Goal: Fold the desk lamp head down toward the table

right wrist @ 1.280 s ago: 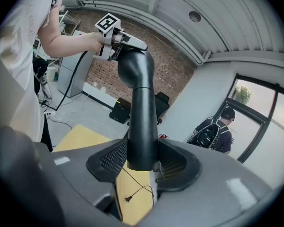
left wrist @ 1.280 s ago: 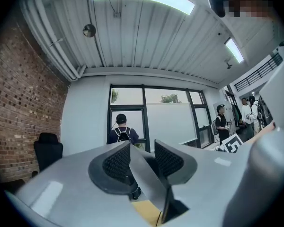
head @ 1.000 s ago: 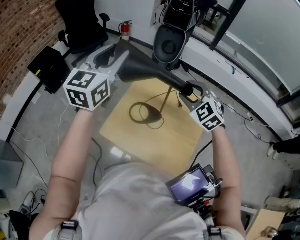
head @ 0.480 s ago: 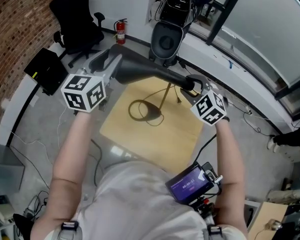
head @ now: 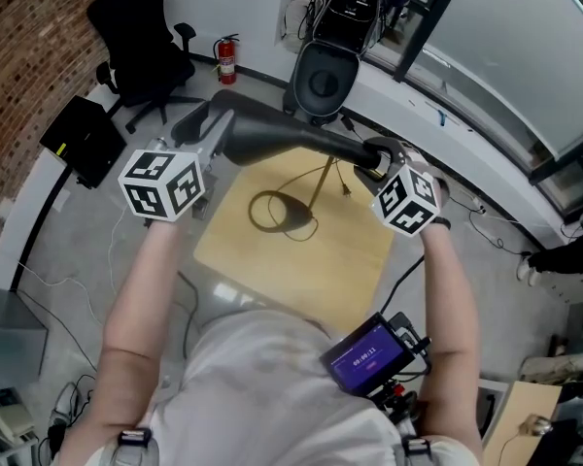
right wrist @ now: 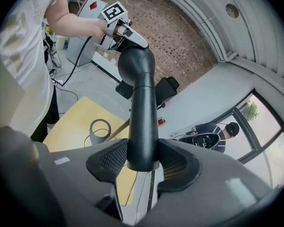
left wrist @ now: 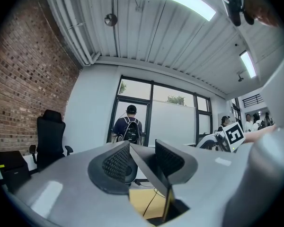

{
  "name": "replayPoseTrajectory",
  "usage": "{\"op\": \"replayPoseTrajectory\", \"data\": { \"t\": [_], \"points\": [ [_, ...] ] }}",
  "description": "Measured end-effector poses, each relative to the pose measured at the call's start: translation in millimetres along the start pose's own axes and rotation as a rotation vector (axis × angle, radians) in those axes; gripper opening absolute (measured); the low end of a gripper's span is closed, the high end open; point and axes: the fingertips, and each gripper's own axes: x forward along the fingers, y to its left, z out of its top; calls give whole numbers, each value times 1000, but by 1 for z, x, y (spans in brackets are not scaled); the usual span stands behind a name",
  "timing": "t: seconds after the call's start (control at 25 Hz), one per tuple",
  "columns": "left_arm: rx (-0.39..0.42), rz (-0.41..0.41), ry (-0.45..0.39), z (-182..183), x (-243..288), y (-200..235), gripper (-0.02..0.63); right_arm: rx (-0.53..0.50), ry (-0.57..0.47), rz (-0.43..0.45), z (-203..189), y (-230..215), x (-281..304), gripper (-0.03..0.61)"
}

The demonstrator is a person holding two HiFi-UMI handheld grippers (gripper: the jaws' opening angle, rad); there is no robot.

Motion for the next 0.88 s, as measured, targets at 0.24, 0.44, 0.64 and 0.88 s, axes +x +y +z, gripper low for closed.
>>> {"op": "replayPoseTrajectory", "data": {
  "t": [0.24,0.44,0.64,0.88],
  "points": [
    [-20,-6,-5,-6,-2,4,170,-23,48,-4,1,-1,-1,218],
    [-23,-13,0,-9,-1,6,172,-30,66,-5,2,-2,-1,218],
    [-50,-9,13,-21,-1,9,173,-62,78,-13,0,-4,-4,218],
    [-92,-7,31,-36,0,13,175,-112,106,-23,1,-10,-8,218]
  ]
}}
